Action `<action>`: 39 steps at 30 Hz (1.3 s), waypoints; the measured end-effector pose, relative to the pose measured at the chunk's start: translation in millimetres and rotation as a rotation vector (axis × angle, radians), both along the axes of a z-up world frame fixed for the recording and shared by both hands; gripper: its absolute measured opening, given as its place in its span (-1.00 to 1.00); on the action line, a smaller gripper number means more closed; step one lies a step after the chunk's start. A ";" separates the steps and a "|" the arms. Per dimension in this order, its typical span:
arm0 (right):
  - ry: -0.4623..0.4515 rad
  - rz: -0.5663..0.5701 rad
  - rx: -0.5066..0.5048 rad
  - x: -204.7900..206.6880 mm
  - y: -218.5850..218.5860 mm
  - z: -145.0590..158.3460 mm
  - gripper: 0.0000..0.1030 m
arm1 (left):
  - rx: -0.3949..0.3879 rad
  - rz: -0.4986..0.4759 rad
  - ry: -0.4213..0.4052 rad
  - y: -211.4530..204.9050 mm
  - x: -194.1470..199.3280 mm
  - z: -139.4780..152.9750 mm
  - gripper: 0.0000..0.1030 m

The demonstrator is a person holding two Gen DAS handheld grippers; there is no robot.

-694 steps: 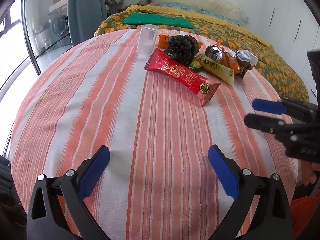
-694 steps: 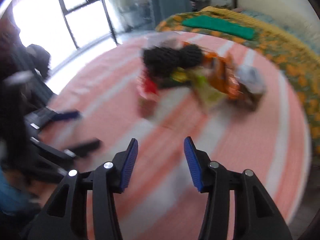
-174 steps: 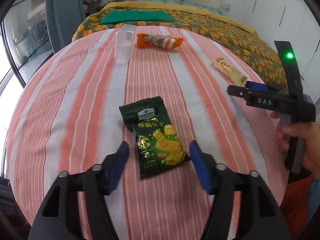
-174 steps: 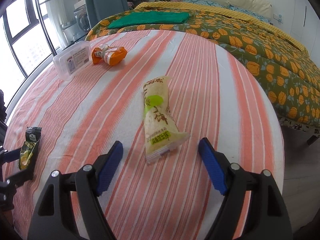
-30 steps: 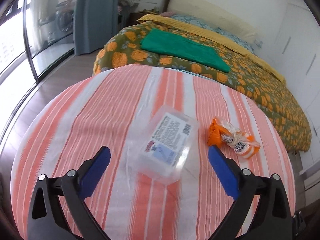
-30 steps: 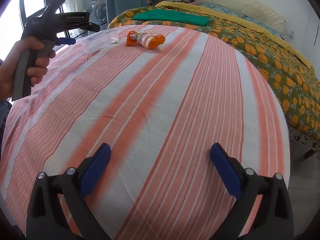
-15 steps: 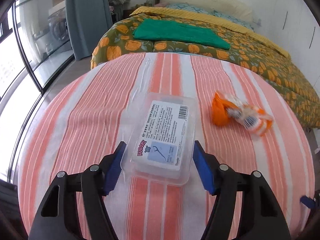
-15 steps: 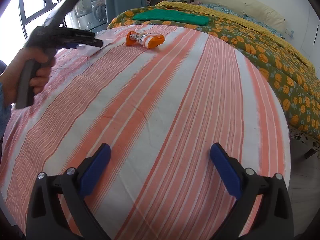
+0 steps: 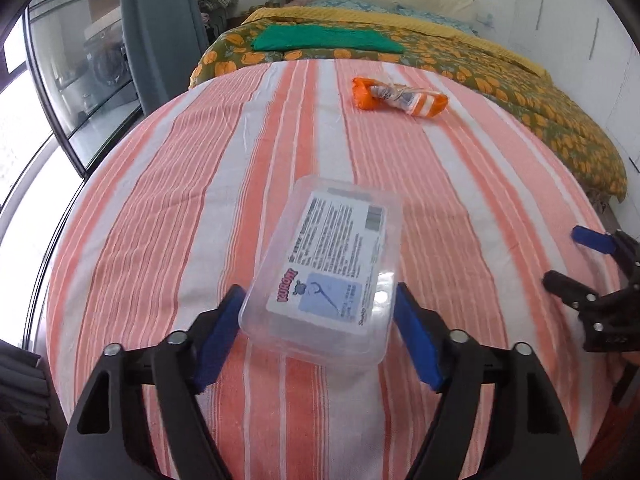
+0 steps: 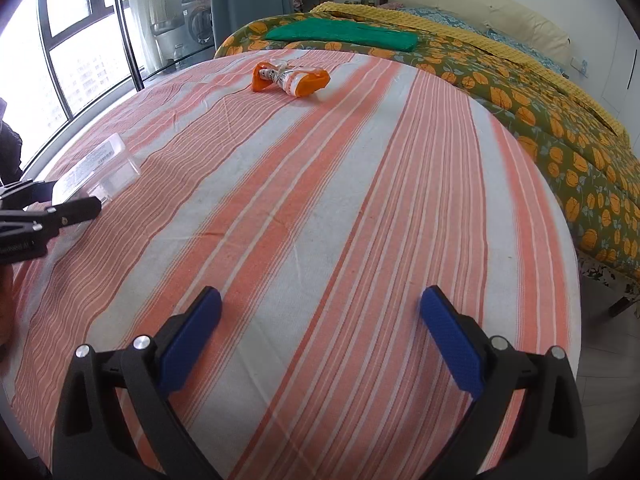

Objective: Collect trash
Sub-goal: 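Grasp the clear plastic box with the left gripper and set it down nearer, then grasp the orange-and-white plastic bag with the right gripper while the left gripper grasps the box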

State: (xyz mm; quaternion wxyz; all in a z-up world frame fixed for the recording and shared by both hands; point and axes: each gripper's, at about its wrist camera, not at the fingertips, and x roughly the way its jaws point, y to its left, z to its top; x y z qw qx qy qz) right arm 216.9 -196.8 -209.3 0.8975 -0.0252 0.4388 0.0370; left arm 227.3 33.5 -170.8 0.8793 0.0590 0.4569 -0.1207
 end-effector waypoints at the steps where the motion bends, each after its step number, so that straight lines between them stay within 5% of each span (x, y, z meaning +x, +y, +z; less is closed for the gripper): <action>1: 0.000 0.000 0.000 0.0 0.0 0.0 0.87 | -0.002 0.006 -0.006 1.0 -0.3 -2.1 0.60; 7: 0.001 -0.002 0.003 -0.3 -0.2 -0.1 0.89 | 0.034 0.033 0.000 0.1 -0.9 -5.2 0.89; 12: 0.029 0.071 0.019 10.7 -5.2 2.8 0.90 | 0.030 0.042 0.000 2.0 -0.7 -6.0 0.91; 18: -0.023 0.155 -0.016 83.7 -16.2 29.8 0.90 | 0.019 0.043 0.005 2.9 0.3 -6.6 0.91; 24: 0.011 0.249 -0.122 170.5 19.7 40.9 0.86 | 0.008 0.042 0.008 4.8 1.3 -7.1 0.91; 29: 0.056 0.232 -0.163 217.3 44.6 29.1 0.65 | 0.009 0.042 0.008 4.6 1.3 -7.2 0.91; 30: 0.061 0.223 -0.141 222.5 44.8 28.0 0.49 | 0.009 0.042 0.008 4.2 1.5 -7.5 0.91; 31: 0.077 0.214 -0.082 227.5 43.0 26.7 -0.10 | 0.008 0.042 0.008 4.3 2.2 -7.4 0.91; 39: 0.053 0.155 0.042 183.3 29.4 36.7 -0.12 | 0.007 0.042 0.009 4.8 2.0 -7.5 0.91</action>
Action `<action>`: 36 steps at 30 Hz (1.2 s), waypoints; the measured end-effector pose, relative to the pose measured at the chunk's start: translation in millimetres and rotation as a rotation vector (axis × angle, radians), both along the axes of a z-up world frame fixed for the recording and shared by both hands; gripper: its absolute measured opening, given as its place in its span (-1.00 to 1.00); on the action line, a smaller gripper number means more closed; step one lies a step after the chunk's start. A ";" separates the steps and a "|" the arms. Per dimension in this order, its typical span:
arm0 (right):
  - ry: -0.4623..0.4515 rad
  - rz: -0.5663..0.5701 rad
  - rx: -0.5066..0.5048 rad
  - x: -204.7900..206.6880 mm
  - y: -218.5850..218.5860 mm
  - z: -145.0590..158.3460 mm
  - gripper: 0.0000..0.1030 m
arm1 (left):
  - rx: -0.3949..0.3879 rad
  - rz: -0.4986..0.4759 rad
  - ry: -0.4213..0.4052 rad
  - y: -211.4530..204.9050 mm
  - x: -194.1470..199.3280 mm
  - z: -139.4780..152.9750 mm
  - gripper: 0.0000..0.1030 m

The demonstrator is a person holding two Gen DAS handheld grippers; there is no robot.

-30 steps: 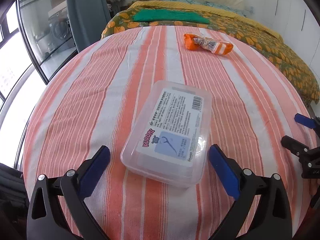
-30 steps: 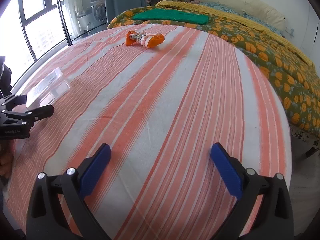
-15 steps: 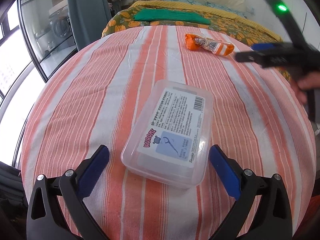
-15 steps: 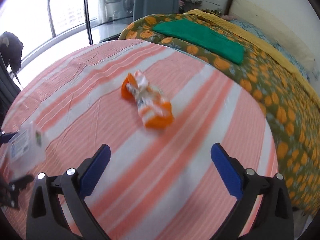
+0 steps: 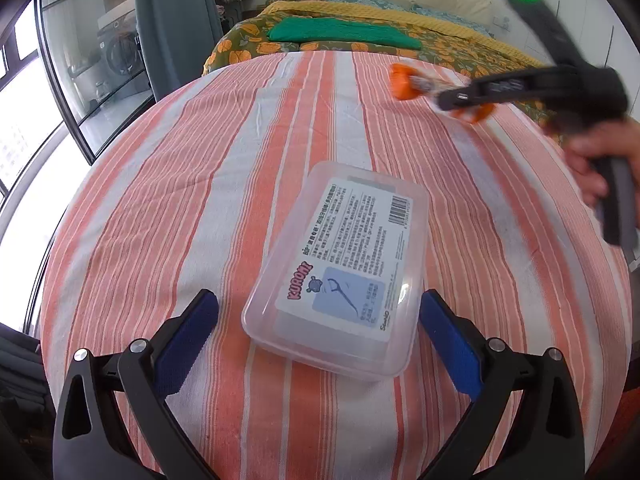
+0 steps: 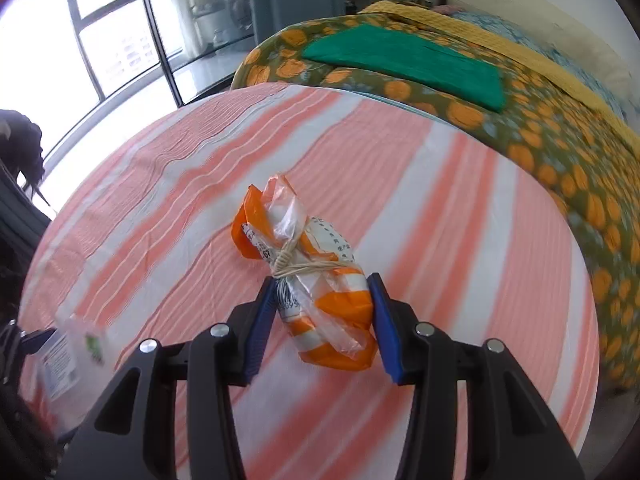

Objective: Collect trash
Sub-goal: 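Grasp the orange-and-white plastic bag with the right gripper while the left gripper grasps the box, then carry the box with the left gripper while the right gripper carries the bag to the wastebasket, opening both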

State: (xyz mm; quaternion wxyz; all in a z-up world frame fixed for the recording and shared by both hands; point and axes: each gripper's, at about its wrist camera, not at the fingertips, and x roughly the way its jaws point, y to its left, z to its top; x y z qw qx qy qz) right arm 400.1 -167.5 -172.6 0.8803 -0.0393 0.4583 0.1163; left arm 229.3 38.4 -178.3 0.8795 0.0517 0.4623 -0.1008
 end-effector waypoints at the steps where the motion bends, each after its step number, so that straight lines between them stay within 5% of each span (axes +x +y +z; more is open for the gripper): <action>1: -0.001 -0.027 0.007 -14.6 -6.9 3.0 -0.12 | 0.001 0.000 0.000 -0.1 0.1 0.0 0.91; 8: 0.069 -0.189 -0.023 -130.5 -49.3 -2.7 -0.12 | 0.009 0.000 -0.001 -1.3 0.8 -0.2 0.91; 13: 0.132 -0.202 0.070 -183.9 -46.0 -14.5 -0.06 | 0.008 -0.003 0.000 -2.1 0.3 -0.2 0.91; 16: 0.134 -0.166 0.096 -197.6 -41.3 -8.8 0.49 | 0.003 -0.039 0.011 -0.8 -0.4 1.2 0.91; 25: 0.075 0.072 -0.054 -164.9 -22.9 8.7 0.58 | -0.052 -0.153 0.027 -5.9 8.4 15.6 0.91; 28: 0.116 0.120 -0.089 -152.3 -14.5 2.8 0.57 | 0.015 -0.185 0.008 -16.9 12.6 18.8 0.90; 30: 0.169 0.128 -0.090 -147.4 -13.5 -6.2 0.24 | 0.040 -0.195 0.008 -20.4 15.6 19.8 0.75; 31: 0.193 0.124 -0.094 -145.0 -13.2 -10.6 -0.11 | 0.050 -0.199 0.017 -21.6 17.9 19.4 0.56; 33: 0.188 0.106 -0.087 -149.4 -15.3 -10.8 -0.14 | 0.068 -0.197 0.033 -22.9 20.3 17.4 0.30; 36: 0.145 0.058 -0.008 -168.4 -29.1 -1.6 -0.14 | 0.064 -0.185 0.024 -20.9 15.9 18.6 0.23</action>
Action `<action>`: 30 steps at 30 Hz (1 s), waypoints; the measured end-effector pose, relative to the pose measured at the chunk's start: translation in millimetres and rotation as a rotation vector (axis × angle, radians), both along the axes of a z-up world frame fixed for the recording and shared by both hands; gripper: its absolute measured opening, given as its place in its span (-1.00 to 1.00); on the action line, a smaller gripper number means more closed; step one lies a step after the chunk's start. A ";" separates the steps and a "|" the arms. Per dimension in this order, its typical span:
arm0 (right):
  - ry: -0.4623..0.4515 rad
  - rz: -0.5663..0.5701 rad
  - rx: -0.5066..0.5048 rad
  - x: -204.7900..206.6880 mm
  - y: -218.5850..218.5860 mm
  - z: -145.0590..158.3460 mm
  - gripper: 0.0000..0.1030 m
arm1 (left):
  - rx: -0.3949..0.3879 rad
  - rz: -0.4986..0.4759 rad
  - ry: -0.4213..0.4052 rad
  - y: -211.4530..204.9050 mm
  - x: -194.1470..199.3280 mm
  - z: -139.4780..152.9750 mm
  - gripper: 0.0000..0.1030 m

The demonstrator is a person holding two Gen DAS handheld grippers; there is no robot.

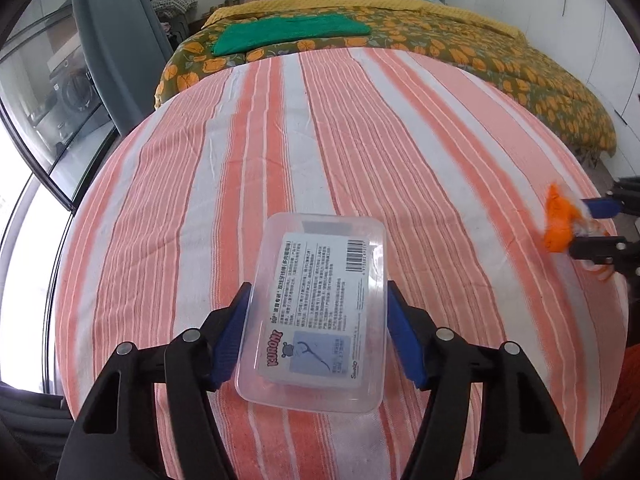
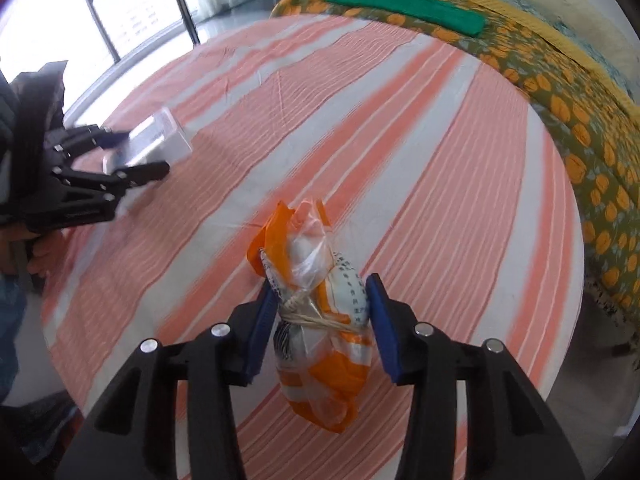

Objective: Collect trash
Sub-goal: 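Carry the box with the left gripper while the right gripper carries the bag to the wastebasket, opening both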

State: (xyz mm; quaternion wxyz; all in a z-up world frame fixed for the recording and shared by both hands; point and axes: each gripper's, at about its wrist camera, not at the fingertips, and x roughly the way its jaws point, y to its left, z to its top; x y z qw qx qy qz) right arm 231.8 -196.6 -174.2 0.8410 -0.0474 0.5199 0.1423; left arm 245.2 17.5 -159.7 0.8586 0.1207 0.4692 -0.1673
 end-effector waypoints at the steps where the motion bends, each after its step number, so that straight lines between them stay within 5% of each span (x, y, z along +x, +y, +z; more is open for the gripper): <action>1: -0.022 -0.028 0.044 -12.7 -9.7 6.0 -0.14 | -0.009 0.006 0.000 0.2 -1.9 0.7 0.22; 9: -0.121 -0.299 0.284 -91.9 -120.2 25.3 -0.14 | -0.204 -0.079 0.004 -57.6 -50.0 26.4 0.15; 15: -0.147 -0.531 0.232 -149.9 -216.7 8.8 -0.14 | -0.307 -0.210 0.025 -146.6 -87.6 41.1 0.15; 21: -0.114 -0.676 0.199 -183.3 -280.0 -34.0 -0.14 | -0.362 -0.448 0.113 -268.8 -151.1 48.3 0.16; 30: -0.051 -0.833 0.306 -204.8 -352.8 -100.7 -0.13 | -0.197 -0.498 0.155 -394.5 -176.2 -31.3 0.16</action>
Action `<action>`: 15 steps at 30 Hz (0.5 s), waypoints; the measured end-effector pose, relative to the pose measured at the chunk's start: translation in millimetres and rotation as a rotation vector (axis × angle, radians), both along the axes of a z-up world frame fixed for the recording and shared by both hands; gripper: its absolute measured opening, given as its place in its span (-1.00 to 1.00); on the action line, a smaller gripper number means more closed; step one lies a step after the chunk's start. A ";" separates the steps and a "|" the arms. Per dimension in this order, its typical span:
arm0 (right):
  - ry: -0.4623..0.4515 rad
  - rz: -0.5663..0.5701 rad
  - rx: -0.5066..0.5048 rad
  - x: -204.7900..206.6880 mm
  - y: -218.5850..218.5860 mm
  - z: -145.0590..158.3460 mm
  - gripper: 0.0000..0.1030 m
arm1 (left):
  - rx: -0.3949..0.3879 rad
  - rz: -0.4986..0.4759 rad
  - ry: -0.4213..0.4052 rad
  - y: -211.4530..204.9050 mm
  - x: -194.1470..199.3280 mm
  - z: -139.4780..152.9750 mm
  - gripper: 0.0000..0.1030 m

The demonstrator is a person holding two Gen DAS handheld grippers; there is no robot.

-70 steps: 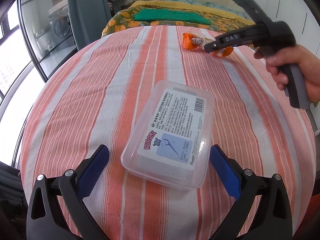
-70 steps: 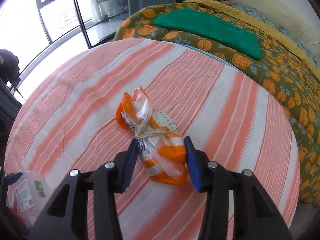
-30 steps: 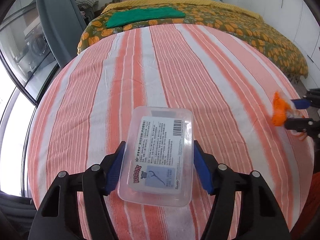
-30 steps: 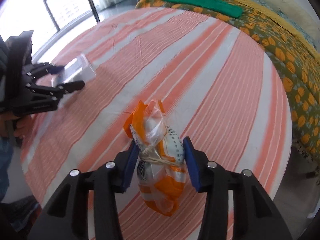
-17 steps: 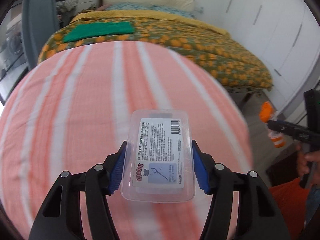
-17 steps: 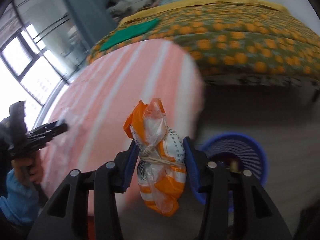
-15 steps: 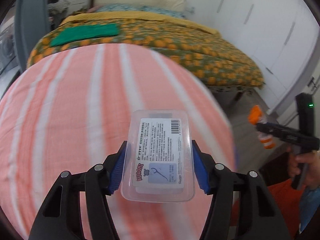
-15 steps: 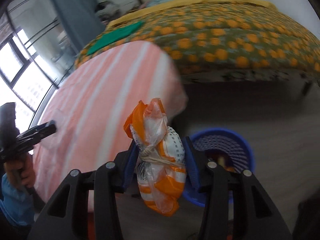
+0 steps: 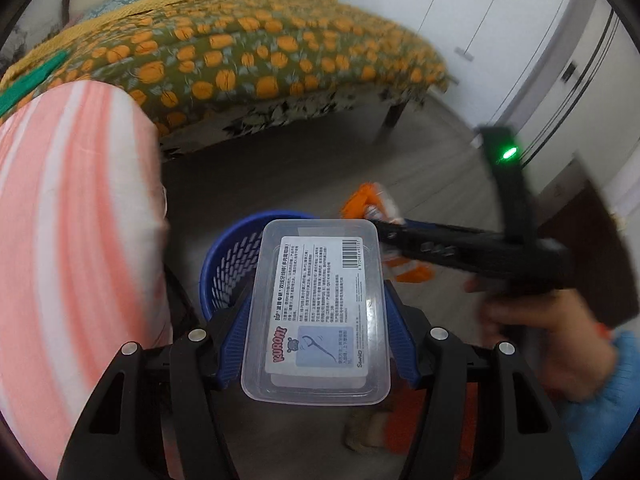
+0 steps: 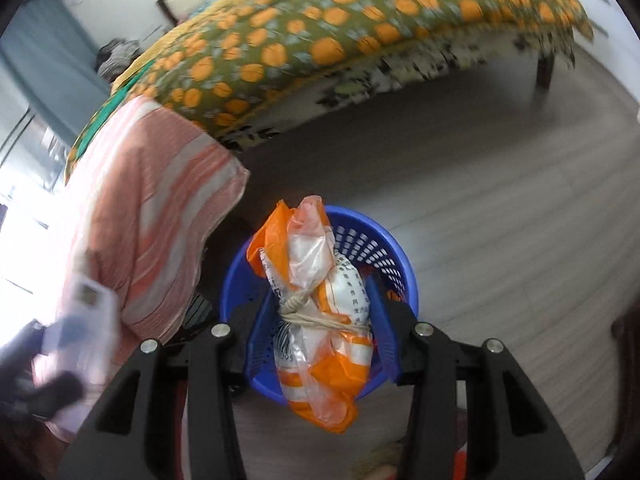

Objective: Collect trash

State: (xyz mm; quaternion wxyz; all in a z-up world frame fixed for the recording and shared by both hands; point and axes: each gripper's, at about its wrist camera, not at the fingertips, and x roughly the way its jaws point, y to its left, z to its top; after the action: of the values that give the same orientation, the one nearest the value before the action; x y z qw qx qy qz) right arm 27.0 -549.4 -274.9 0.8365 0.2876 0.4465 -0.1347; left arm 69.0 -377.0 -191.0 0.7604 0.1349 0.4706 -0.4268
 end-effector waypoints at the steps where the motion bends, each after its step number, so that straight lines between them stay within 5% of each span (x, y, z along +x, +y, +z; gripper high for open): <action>1: 0.004 -0.007 0.013 0.0 -4.7 -5.5 -0.13 | 0.028 0.003 -0.016 -11.9 0.8 -12.1 0.16; 6: 0.002 -0.040 0.081 9.8 -27.7 -33.7 -0.10 | 0.090 0.007 -0.062 -50.3 15.2 -52.7 0.18; 7: -0.006 -0.046 0.115 13.3 -33.0 -42.9 0.00 | 0.104 0.004 -0.071 -53.6 17.9 -57.9 0.19; 9: -0.005 -0.055 0.141 16.2 -38.6 -51.8 0.50 | 0.132 -0.006 -0.080 -63.2 22.7 -67.6 0.34; 15: -0.045 -0.147 0.110 0.8 -50.5 -35.2 0.74 | 0.024 0.019 -0.127 -48.1 20.5 -45.1 0.75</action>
State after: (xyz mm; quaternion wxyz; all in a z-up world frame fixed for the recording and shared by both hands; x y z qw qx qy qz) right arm 27.8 -599.9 -310.1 0.8173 0.3679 0.4119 -0.1645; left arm 89.6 -425.1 -236.1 0.7910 0.1662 0.4278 -0.4045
